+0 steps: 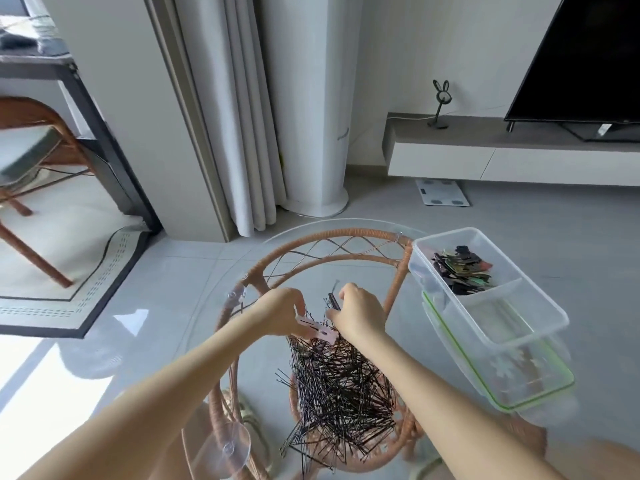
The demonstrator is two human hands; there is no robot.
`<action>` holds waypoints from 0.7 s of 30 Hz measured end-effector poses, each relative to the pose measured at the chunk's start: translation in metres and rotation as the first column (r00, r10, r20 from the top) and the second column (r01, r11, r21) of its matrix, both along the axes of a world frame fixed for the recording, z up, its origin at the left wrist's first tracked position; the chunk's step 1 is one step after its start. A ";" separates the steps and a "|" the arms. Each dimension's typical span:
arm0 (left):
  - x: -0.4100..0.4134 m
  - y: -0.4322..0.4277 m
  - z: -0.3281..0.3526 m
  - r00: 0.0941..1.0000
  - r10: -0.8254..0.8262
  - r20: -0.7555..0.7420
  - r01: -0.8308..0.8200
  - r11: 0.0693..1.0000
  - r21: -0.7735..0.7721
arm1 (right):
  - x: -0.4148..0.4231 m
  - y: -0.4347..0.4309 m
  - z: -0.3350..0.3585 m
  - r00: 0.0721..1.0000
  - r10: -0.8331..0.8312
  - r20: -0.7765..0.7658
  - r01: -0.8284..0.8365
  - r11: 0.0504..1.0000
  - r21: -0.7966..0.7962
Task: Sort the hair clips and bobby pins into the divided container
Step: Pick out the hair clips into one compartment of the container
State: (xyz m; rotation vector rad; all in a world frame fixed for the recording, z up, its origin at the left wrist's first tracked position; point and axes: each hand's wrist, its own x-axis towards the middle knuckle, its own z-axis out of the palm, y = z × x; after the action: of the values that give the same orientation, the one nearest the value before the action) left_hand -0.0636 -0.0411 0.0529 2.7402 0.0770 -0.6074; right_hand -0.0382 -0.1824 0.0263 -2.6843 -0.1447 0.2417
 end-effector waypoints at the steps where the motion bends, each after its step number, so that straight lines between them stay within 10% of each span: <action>1: 0.001 -0.002 0.002 1.000 0.000 -0.018 0.000 1.000 0.004 | 0.003 0.001 -0.002 1.000 -0.013 -0.014 0.013 1.000 0.009; 12: 0.002 0.004 0.014 1.000 -0.021 0.004 0.021 0.999 -0.049 | -0.007 -0.028 0.018 1.000 -0.013 0.028 0.002 0.937 0.349; 21: -0.004 -0.011 0.069 0.962 -0.062 0.267 0.074 0.997 -0.034 | -0.030 -0.061 0.035 0.976 0.012 0.220 -0.173 0.658 0.733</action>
State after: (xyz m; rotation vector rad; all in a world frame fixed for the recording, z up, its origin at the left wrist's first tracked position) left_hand -0.0675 -0.0520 0.1221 2.7626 -0.0935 -0.2498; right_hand -0.0687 -0.2437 0.0617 -1.8510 -0.3594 -0.0616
